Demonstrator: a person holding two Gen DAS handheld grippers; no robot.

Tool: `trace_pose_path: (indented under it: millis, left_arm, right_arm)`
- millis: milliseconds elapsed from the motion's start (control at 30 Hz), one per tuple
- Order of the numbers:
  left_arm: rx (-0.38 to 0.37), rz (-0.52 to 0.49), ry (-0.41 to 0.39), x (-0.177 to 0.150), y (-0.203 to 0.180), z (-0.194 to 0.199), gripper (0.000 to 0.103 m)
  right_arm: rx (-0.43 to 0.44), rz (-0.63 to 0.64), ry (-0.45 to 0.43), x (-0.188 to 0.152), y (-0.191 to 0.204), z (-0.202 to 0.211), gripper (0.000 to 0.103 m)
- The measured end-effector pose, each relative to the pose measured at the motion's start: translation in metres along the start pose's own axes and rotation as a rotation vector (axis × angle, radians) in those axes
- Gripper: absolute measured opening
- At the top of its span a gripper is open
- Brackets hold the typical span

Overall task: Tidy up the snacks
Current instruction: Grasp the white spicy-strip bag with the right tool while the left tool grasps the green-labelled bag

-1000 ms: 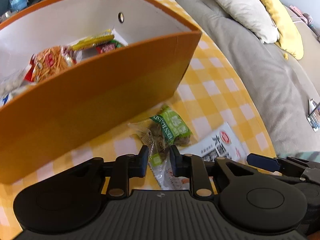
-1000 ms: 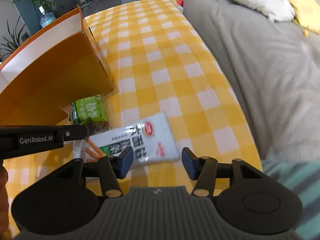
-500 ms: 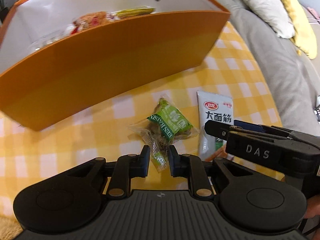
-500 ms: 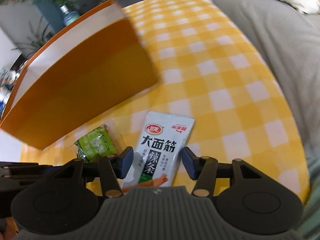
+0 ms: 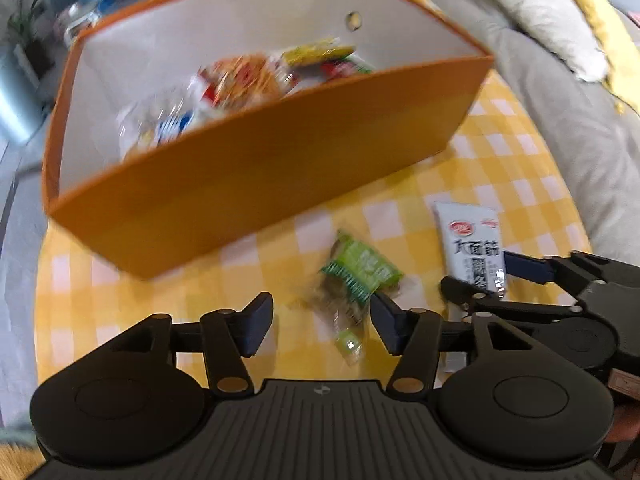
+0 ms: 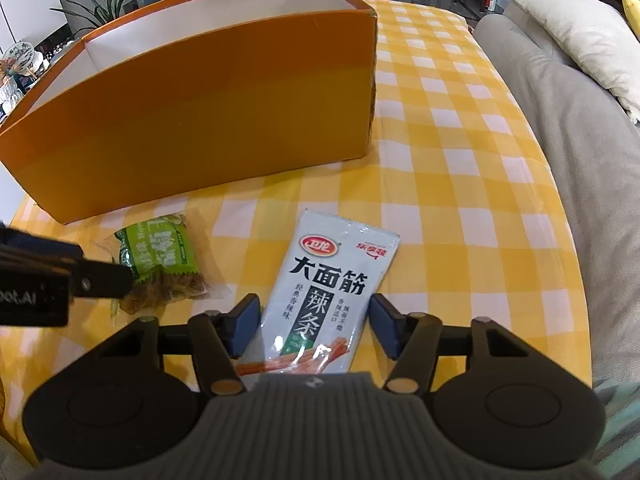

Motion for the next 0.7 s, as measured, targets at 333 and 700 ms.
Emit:
trace_pose_path:
  millis: [333,700]
  left_arm:
    - [0.005,-0.371,-0.002,0.010,-0.035,-0.015,0.076]
    - [0.011,-0.456,0.053,0.012,-0.034,-0.039,0.071]
  right_arm:
    - [0.014,0.021,0.008,-0.001,0.000,0.002,0.057]
    - [-0.015,0.104,0.009,-0.005,0.010,-0.001,0.065]
Point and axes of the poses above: each gripper's, at about its wrist camera, not at the fingertips, and z roughly against the way its jaws point, y to its left, x to its top, the point moved 7 cm from there along -z, roughly the way its jaws point, and after that the axes turned 5 degrees about x, right-handed, at the moved point
